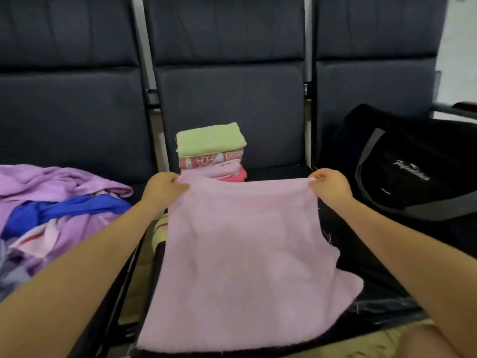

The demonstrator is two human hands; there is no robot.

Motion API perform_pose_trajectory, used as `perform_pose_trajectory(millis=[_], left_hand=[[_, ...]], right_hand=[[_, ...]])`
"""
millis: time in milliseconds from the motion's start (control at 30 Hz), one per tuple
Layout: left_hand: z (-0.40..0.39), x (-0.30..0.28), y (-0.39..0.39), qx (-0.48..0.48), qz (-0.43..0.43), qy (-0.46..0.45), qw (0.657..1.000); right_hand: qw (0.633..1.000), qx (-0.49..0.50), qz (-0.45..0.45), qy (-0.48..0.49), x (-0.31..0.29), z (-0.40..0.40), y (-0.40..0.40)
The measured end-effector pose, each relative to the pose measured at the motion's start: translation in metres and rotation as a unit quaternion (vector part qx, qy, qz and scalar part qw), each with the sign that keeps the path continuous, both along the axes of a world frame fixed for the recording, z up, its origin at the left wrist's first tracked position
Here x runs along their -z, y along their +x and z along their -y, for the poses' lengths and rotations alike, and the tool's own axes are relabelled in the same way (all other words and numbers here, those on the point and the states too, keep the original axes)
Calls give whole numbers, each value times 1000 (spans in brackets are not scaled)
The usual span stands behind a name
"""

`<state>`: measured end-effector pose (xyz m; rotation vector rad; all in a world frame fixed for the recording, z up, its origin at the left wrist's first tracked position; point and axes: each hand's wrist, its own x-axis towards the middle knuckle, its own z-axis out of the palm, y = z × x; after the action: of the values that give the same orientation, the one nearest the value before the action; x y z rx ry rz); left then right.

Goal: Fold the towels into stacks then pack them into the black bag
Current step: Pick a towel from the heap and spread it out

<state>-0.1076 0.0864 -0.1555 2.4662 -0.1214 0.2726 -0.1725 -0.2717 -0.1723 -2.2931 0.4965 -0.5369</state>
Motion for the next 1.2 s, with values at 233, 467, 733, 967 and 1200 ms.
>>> perform_pose_trajectory(millis=[233,467,733,967,1200], left_hand=[[-2,29,42,-72,31,-36,996],[-9,62,58,-85,-37,0,996],[19,36,30,-127,-6,-53,990],[58,34,-20,36,86,14,996],[67,56,-128,262,41,96,959]], right_hand=[[995,29,36,90,14,-11,45],[995,-45,-56,72,44,-9,61],[992,-52,-111,15,32,-9,1],[968,-87,-231,-31,31,2,-59],[923,-152,-311,-166,40,-3,-99]])
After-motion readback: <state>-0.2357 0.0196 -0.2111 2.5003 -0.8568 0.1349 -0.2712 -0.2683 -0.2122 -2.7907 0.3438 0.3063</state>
